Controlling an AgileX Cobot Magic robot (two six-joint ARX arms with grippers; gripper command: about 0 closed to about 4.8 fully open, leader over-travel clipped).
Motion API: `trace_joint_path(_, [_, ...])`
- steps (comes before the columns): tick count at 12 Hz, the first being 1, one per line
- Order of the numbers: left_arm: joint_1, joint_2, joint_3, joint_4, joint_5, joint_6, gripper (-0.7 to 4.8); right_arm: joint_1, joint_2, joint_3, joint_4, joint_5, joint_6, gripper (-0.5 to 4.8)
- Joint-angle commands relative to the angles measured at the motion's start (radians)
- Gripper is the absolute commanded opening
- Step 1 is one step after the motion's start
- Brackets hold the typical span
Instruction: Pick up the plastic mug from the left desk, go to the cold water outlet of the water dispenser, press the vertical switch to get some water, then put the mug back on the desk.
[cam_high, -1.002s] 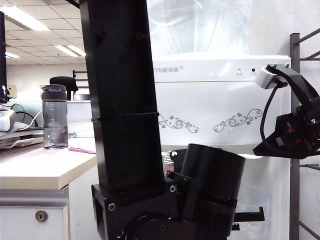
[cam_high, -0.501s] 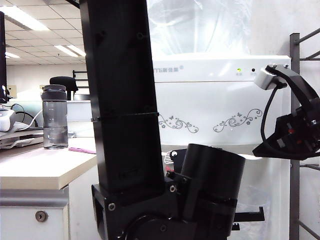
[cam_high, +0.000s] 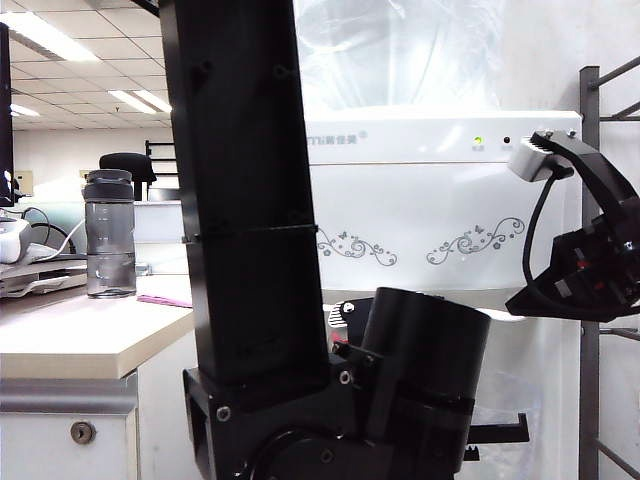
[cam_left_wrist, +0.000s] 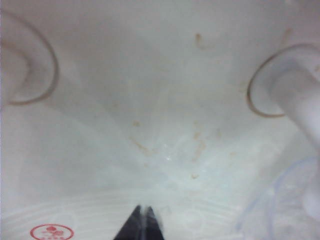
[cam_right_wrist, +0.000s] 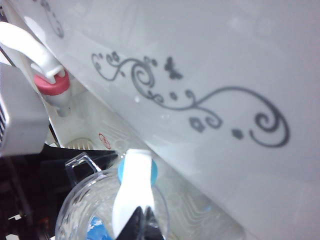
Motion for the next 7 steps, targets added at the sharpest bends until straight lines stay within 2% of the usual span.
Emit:
trace_joint_path(1, [-0.001, -0.008, 0.003, 0.034, -0.005, 0.001, -0.05, 0.003, 0.002, -0.002, -0.056, -0.015, -0.017, -0.01])
trace_joint_path(7, [-0.001, -0.008, 0.003, 0.034, -0.005, 0.001, -0.05, 0.01, 0.02, -0.002, -0.061, -0.015, -0.018, -0.01])
